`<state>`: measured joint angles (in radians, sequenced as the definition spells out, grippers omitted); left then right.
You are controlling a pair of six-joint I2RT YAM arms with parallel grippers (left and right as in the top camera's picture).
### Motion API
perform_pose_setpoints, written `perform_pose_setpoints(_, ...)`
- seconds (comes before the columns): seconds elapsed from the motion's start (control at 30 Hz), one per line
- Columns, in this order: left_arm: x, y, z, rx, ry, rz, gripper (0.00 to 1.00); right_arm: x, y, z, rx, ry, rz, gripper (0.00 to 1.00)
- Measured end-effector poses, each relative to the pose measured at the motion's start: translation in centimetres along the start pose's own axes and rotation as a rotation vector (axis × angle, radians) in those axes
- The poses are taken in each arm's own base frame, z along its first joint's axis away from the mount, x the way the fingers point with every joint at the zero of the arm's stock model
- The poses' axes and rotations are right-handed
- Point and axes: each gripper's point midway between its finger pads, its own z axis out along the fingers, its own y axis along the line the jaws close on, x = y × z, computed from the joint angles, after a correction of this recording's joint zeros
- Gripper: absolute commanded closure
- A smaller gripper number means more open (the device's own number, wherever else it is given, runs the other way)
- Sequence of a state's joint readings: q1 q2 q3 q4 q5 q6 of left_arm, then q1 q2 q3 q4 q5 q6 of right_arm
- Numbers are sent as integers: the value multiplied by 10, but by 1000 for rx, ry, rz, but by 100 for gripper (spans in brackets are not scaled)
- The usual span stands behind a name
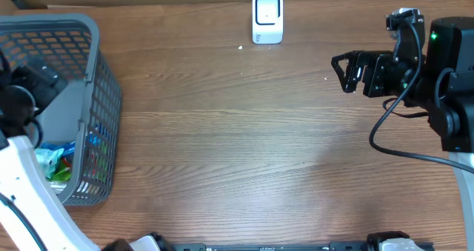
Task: Scan the item barcode
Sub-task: 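Move the left gripper over the grey basket and lower into it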
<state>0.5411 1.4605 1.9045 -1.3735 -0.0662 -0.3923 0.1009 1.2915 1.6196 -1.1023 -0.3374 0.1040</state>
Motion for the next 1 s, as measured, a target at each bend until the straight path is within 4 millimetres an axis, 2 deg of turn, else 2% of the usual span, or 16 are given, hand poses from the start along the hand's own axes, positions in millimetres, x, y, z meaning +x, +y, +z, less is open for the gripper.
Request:
perform_pose_setpoints(0.2,10,32,47,-134,147,-105,0,10,-3,2,8,44,17,0)
perform_pose_setpoints(0.47,55,66,116,-317,368,-179,0,19,-6,21,-9,119,45,0)
perform_pose_setpoints(0.63,72,84,142,-375,374,-225,0,23,-6,28,-25,150,58,0)
perform_pose_setpoints(0.8,94,115,170,-421,388,-284,1,32,-8,33,-23,196,78,0)
perform_pose_setpoints(0.87,96,124,179,-426,372,-305,2,34,-10,36,-21,210,83,0)
perform_pose_setpoints(0.93,92,132,189,-422,338,-310,11,36,-11,39,-20,223,88,0)
perform_pose_setpoints(1.0,86,134,195,-409,306,-288,11,37,-12,40,-19,226,90,0)
